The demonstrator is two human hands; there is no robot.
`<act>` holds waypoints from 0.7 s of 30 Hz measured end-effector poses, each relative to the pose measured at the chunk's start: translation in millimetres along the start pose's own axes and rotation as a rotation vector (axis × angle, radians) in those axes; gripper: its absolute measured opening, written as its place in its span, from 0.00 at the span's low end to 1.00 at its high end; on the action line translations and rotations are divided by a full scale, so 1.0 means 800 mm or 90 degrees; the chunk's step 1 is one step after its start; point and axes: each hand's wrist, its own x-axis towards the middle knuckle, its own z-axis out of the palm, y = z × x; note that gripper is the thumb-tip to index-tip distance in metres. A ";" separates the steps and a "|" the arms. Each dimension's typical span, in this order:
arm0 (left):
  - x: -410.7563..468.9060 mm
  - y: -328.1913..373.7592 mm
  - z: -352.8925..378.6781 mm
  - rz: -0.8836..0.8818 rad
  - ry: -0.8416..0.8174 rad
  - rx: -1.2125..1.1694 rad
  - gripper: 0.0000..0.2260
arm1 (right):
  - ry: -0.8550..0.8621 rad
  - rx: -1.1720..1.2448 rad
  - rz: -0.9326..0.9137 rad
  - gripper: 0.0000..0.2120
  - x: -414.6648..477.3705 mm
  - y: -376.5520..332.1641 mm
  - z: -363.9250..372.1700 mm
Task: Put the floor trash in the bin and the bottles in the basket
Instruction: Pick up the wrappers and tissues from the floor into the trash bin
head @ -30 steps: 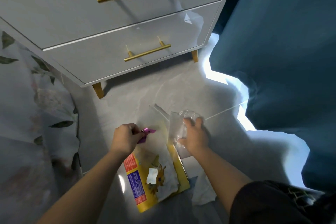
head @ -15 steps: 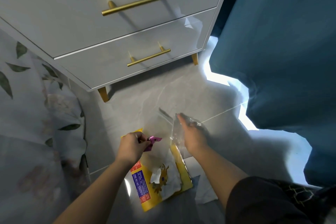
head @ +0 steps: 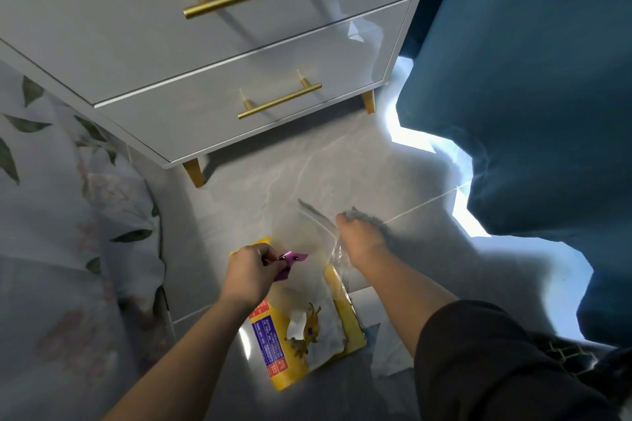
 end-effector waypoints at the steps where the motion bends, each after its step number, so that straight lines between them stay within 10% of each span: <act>1: -0.003 0.002 -0.001 -0.002 -0.003 -0.006 0.06 | 0.005 0.020 0.009 0.23 -0.003 0.003 0.003; 21: -0.162 0.163 -0.022 0.282 -0.047 -0.020 0.08 | 0.294 0.361 0.084 0.07 -0.260 0.117 -0.121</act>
